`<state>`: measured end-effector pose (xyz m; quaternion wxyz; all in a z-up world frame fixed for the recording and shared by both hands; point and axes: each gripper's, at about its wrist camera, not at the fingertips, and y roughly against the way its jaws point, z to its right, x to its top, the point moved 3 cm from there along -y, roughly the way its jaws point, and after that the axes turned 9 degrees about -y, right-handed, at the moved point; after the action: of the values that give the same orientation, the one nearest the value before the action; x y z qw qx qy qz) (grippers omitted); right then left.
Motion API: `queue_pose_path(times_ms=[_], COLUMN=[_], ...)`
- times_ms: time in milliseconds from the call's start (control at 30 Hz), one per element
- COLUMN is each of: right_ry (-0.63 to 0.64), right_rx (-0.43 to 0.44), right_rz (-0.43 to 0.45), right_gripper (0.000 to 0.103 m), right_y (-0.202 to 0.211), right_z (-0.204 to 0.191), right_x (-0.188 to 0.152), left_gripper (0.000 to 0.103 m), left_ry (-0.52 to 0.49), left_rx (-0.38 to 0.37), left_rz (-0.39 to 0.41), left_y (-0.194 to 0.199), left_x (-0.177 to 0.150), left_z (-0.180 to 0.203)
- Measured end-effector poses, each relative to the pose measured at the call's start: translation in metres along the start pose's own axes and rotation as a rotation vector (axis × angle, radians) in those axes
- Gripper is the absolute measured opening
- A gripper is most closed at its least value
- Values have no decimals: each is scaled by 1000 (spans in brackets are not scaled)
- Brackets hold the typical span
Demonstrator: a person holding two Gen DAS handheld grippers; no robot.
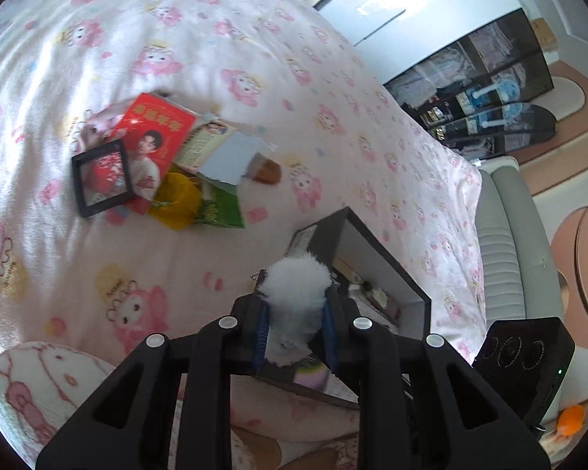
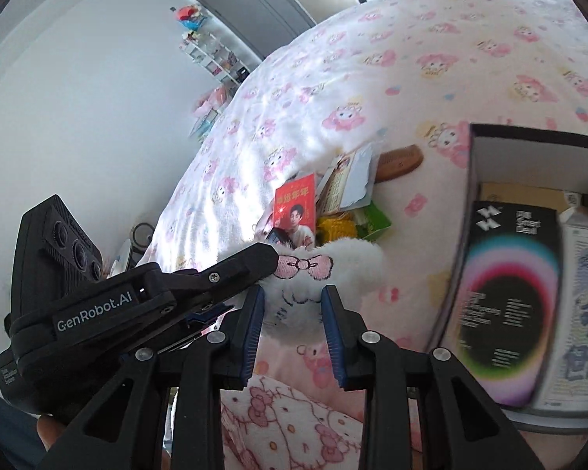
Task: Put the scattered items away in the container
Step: 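Lift the plush keychain and carry it over the cardboard box, then lower the plush keychain into the box and open the left gripper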
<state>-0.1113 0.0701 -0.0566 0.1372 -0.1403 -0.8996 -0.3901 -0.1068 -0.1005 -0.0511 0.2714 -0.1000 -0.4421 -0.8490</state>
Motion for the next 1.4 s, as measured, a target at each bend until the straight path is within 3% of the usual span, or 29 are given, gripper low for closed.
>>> queue_pose_path(times_ms=[167, 300, 400, 600, 833, 967, 1133, 1400], right_ry=[-36, -104, -192, -275, -331, -344, -380, -369], right_rx=[-48, -74, -192, -274, -324, -351, -320, -377], right_rz=[113, 198, 225, 208, 207, 191, 140, 138], right_gripper=[28, 28, 28, 28, 28, 28, 28, 31], right_y=[50, 78, 75, 60, 58, 48, 41, 53], right_z=[35, 76, 115, 165, 192, 208, 220, 226], right_x=[19, 33, 38, 43, 71, 71, 68, 69], left_gripper=[22, 22, 22, 22, 23, 24, 27, 35], left_ry=[-142, -218, -230, -155, -83, -152, -147, -227], left_rx=[-42, 0, -19, -67, -58, -39, 4, 156], left_rz=[-42, -64, -128, -238, -256, -323, -305, -257], left_y=[-33, -77, -124, -188, -210, -225, -224, -194], left_x=[1, -5, -17, -30, -10, -16, -14, -27], left_z=[73, 115, 129, 137, 127, 117, 108, 102])
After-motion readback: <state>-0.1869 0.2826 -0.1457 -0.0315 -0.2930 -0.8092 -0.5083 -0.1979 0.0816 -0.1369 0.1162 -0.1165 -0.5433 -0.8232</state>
